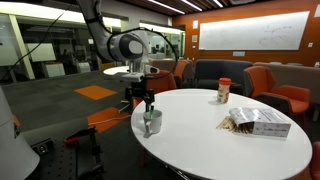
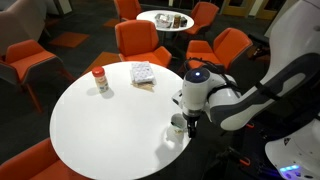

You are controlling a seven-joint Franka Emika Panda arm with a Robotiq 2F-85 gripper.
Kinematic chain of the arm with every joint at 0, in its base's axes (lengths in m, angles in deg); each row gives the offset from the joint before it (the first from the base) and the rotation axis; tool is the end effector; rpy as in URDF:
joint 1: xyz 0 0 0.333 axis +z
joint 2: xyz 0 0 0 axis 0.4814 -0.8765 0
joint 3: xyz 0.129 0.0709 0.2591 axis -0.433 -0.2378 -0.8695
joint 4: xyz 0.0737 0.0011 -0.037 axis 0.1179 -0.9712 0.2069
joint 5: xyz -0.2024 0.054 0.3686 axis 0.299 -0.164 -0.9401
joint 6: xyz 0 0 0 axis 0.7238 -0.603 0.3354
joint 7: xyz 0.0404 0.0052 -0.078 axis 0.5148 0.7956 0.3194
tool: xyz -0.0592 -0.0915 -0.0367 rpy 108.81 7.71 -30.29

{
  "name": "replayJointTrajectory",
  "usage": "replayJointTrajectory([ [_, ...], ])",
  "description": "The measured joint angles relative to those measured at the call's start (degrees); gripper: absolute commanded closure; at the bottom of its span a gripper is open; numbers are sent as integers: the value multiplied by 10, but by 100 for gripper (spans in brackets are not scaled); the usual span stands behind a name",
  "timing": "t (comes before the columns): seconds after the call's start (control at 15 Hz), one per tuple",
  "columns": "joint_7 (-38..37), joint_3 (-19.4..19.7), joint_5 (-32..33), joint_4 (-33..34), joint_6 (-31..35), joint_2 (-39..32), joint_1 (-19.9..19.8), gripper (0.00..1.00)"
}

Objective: Move the cup slightly up the table

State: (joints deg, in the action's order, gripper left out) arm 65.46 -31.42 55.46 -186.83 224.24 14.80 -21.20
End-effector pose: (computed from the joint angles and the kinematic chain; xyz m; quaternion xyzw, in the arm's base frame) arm 0.4413 0.1214 0.1190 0.9623 0.2614 -0.0633 0.0408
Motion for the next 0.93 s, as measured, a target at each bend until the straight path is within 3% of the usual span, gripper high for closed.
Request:
replayJointTrajectory([
  [0.33,-1,10,55,7,24,-48,7,16],
  [0.53,-3,29,98,16,27,-59,18,6],
  [0.93,-2,38,151,23,43,-63,39,4],
])
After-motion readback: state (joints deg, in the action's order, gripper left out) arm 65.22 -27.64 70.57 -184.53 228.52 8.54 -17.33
